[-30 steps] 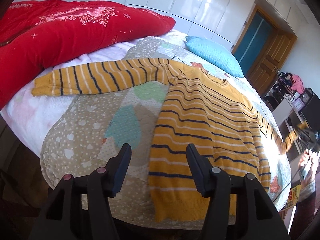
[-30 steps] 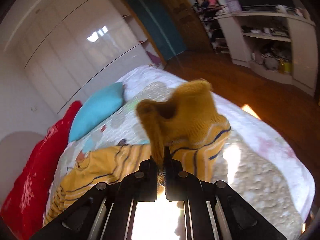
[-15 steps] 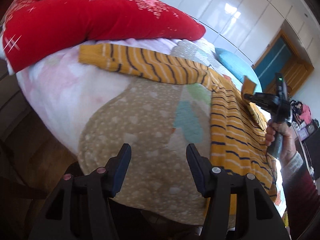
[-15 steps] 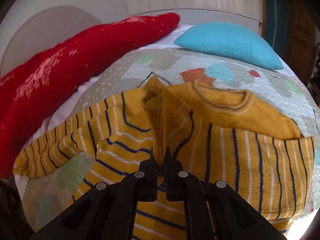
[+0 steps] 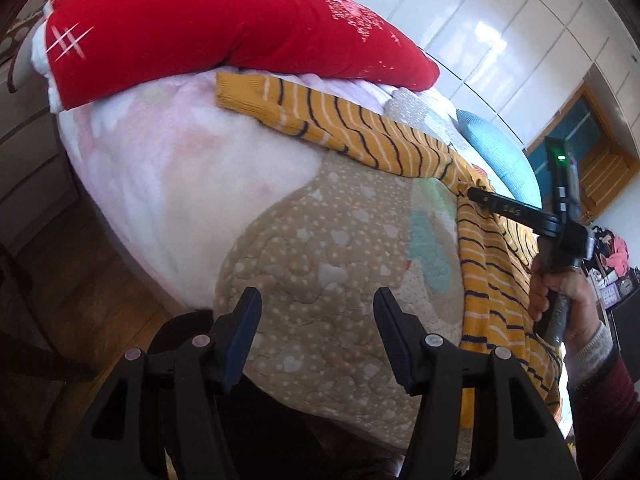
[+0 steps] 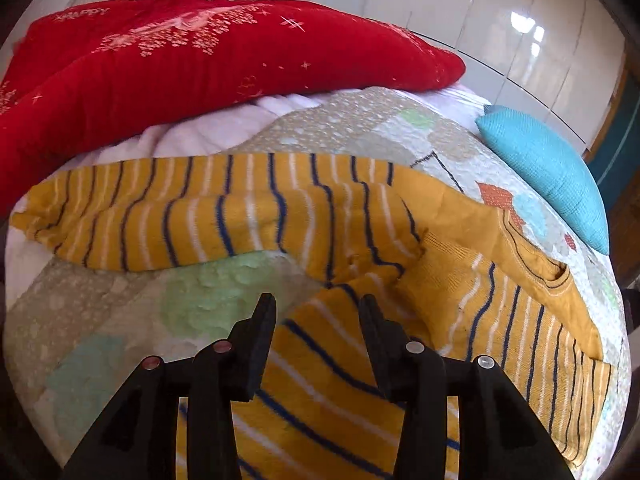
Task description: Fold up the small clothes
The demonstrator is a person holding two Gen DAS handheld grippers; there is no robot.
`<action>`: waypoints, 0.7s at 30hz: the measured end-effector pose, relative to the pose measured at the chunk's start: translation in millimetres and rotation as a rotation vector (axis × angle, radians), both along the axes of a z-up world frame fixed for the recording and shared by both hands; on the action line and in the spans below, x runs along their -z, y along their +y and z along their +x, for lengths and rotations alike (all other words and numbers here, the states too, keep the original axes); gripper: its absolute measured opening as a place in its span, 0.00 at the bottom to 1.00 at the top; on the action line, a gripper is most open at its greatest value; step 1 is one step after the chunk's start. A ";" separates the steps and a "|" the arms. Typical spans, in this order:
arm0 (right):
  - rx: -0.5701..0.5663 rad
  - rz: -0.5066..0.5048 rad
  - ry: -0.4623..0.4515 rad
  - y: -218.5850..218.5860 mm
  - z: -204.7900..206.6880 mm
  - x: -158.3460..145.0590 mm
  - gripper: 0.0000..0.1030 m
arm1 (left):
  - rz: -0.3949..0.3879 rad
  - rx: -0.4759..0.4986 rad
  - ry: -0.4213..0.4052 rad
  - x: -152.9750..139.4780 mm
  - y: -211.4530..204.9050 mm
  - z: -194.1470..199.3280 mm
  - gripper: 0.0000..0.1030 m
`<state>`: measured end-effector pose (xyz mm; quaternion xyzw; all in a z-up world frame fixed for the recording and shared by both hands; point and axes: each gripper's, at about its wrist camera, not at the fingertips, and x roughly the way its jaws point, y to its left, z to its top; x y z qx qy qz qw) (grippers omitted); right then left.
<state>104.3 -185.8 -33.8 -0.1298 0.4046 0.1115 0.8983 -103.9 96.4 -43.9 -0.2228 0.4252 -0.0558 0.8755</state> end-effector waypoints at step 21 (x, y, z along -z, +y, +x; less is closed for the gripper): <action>-0.403 -0.131 -0.030 240.6 -39.6 21.7 0.04 | -0.108 -0.065 0.016 16.7 40.2 -13.3 0.58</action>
